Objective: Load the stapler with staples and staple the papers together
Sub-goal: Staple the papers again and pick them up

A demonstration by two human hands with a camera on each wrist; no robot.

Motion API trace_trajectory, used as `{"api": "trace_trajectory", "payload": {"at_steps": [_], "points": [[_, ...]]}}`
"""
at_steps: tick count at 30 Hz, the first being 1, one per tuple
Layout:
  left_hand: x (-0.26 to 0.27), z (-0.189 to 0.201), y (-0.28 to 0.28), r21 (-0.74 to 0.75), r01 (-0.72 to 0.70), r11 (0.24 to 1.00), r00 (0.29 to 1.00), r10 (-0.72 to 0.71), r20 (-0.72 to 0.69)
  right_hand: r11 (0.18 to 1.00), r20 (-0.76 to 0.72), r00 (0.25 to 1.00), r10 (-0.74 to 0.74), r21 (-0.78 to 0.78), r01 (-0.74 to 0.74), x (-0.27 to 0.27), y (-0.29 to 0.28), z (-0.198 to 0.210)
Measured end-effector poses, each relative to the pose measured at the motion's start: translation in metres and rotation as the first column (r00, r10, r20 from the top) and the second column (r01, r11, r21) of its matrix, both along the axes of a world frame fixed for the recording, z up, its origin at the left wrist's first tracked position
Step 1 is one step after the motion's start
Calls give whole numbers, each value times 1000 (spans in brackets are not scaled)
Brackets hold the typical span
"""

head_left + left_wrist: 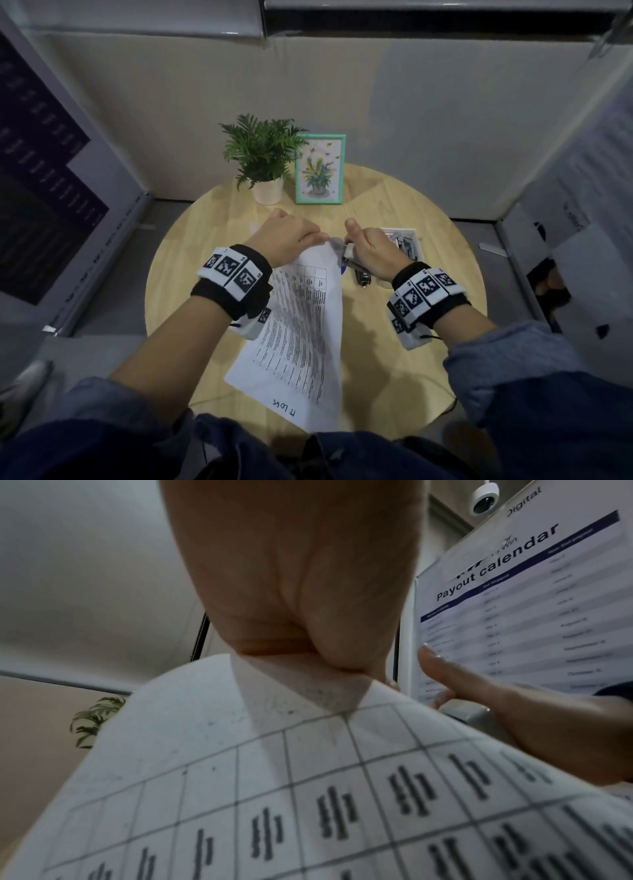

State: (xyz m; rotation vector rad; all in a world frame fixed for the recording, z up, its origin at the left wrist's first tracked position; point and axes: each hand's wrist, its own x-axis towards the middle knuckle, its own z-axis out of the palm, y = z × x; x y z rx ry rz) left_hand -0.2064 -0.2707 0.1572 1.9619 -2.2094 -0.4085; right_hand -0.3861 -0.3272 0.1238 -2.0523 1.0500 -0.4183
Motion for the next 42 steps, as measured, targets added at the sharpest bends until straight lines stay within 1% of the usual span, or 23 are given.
{"api": "trace_trajectory", "payload": {"at_steps": [4, 7, 12, 16, 20, 25, 30, 31, 33, 35, 37, 38, 39, 40, 42], "points": [[-9, 7, 4, 34, 23, 999, 998, -25, 56, 995, -31, 996, 79, -57, -80, 3, 0, -3], [-13, 10, 6, 71, 32, 997, 998, -35, 43, 995, -21, 997, 68, -69, -69, 4, 0, -4], [-16, 6, 9, 99, 24, 995, 998, -29, 50, 996, 8, 996, 90, -22, -90, 3, 6, 1], [-16, 4, 8, 93, 28, 995, 998, -34, 57, 998, 18, 998, 58, 4, -58, 5, 7, -3], [-14, 2, 7, 77, 42, 996, 997, -46, 55, 994, -22, 999, 31, -100, -33, 8, 7, -5], [-15, 0, 5, 61, 44, 997, 998, -46, 37, 973, -115, 993, -12, -232, -16, 11, 8, -8], [-15, -2, 5, 42, 49, 998, 998, -51, 47, 966, -134, 990, -37, -258, 1, 12, 7, -14], [-14, -4, 5, 41, 49, 998, 997, -51, 55, 970, -135, 990, -38, -243, 4, 12, 5, -17], [-10, -7, 6, 46, 37, 998, 997, -41, 72, 988, -94, 995, -44, -152, 29, 13, 1, -21], [-2, -9, 9, 54, 4, 999, 997, -8, 82, 996, -26, 996, -80, 38, 81, 14, -3, -24], [11, -12, 12, 43, -40, 998, 995, 35, 93, 954, -21, 984, -176, 242, 176, 19, -12, -32], [18, -14, 14, 36, -61, 997, 994, 58, 91, 917, -58, 974, -220, 329, 227, 20, -16, -35], [25, -15, 16, 27, -81, 996, 993, 78, 86, 885, -105, 968, -229, 392, 252, 20, -21, -39], [32, -16, 17, 20, -99, 995, 992, 97, 78, 860, -168, 966, -196, 443, 252, 21, -25, -43], [46, -18, 19, 4, -132, 991, 990, 132, 59, 852, -237, 966, -104, 480, 209, 26, -32, -54]]}}
